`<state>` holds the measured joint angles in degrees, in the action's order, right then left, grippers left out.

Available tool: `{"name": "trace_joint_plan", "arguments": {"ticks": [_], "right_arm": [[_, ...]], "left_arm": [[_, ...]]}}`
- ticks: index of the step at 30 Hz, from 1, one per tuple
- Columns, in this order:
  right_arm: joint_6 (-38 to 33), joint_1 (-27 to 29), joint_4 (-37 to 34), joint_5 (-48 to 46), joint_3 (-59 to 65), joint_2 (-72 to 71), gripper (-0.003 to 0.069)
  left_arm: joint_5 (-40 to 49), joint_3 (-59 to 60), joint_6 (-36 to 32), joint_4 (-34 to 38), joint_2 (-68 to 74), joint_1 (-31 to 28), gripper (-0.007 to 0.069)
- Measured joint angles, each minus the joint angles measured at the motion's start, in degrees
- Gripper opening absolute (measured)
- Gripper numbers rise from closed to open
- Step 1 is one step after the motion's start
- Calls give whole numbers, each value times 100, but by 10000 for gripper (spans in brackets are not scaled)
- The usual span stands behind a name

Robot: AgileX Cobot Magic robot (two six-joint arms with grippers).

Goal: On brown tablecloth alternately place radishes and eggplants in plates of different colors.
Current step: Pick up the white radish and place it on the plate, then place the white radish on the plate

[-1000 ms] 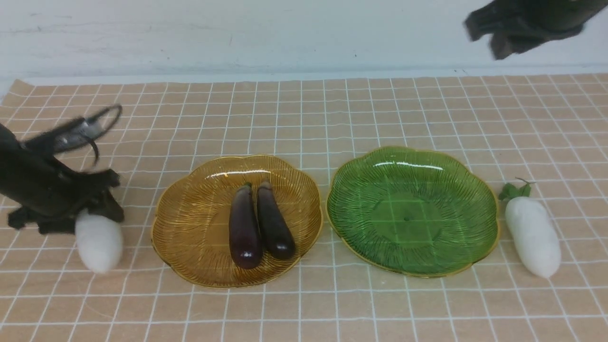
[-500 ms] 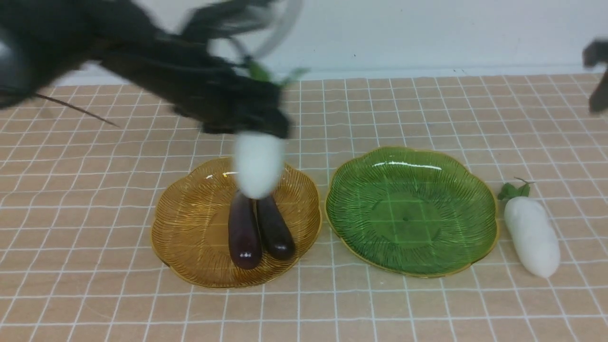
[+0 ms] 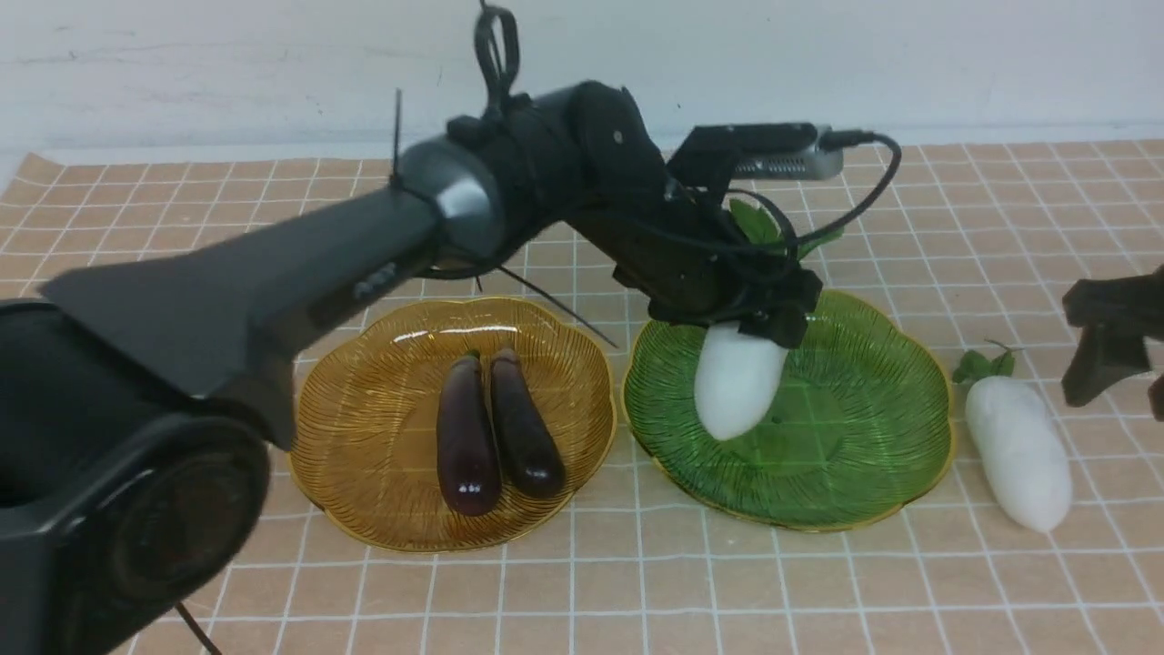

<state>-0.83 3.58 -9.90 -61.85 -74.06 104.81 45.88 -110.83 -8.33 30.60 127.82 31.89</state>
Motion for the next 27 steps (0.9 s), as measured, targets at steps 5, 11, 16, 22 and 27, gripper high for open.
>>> {"name": "trace_joint_plan", "arguments": {"ticks": [5, 11, 16, 22, 27], "right_arm": [[-38, -145, 0, 210, 0, 395, 592], [-18, -160, 21, 429, -6, 679, 548], [52, -160, 193, 268, -191, 692, 498], [630, -160, 473, -453, -825, 327, 499], [806, -350, -44, -698, -1268, -103, 499]], "left_arm": [[178, 0, 307, 0, 0, -107, 564], [531, 0, 469, -50, -77, -256, 396], [812, 0, 476, -141, -340, -409, 165], [1364, 0, 388, -455, -1002, -732, 8], [1825, 0, 374, -1051, -1675, -965, -3]]}}
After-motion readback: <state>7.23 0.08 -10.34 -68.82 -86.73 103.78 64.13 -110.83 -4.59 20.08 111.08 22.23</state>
